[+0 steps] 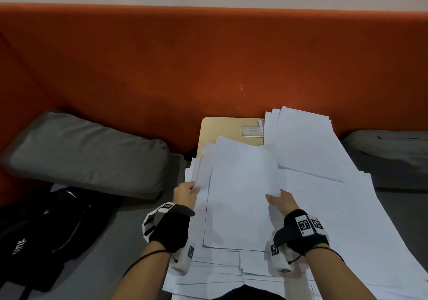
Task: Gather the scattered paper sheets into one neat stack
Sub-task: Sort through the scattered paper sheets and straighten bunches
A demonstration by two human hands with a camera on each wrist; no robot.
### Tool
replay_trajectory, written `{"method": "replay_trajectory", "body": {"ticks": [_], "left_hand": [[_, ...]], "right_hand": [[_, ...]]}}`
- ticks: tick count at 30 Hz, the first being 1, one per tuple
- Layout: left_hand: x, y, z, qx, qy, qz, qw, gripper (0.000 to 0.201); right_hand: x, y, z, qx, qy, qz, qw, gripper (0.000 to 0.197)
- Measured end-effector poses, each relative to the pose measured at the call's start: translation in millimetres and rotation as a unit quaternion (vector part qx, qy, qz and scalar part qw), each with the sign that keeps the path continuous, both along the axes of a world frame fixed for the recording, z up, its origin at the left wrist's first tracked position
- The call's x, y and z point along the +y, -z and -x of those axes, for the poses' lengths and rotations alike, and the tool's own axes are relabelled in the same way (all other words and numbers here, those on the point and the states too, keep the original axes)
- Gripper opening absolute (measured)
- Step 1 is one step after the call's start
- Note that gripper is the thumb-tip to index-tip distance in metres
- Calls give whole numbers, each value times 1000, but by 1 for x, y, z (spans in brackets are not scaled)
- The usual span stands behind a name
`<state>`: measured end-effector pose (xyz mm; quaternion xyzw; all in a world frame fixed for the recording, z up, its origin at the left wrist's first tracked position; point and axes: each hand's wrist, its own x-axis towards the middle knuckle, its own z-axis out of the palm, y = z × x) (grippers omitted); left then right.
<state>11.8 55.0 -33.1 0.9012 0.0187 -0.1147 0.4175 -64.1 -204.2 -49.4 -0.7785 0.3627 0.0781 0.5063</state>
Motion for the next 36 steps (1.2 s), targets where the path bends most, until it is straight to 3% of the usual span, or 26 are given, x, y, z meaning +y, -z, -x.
{"method": "replay_trajectory", "body": {"ticks": [4, 5, 7, 9, 12, 15, 20, 26, 30, 33, 36], "left_hand": [[14, -7, -9, -67, -101, 96, 988, 13], [15, -6, -11, -55, -99, 123, 986, 19], [13, 0, -10, 2, -84, 186, 979, 50], [8, 11, -5, 50, -59, 198, 977, 71], [1, 12, -1, 27, 7, 176, 984, 56], [7, -28, 1, -26, 51, 253, 966, 50], [14, -102, -9, -152, 100, 344, 921, 40], [15, -115, -15, -238, -1, 395, 888, 37], [19, -109, -16, -217, 0, 429, 877, 45], [13, -96, -13, -170, -4, 400, 901, 44], [3, -93, -6, -154, -20, 365, 918, 23]], "right_hand": [[-1, -2, 2, -6, 13, -14, 1000, 30], [1, -4, 2, -10, 14, -21, 1000, 27], [7, -6, 2, -17, 3, -39, 999, 22], [18, -5, 0, -20, -20, -51, 998, 27], [35, -5, -3, -35, -46, -58, 997, 32], [38, -18, -8, -106, -14, -97, 990, 31], [35, -65, -24, -251, -25, -203, 946, 66], [40, -115, -44, -358, -39, -150, 921, 36], [42, -112, -41, -367, -47, -120, 921, 26], [46, -97, -37, -337, -39, -117, 933, 29], [51, -99, -36, -311, -44, -109, 943, 19]]}}
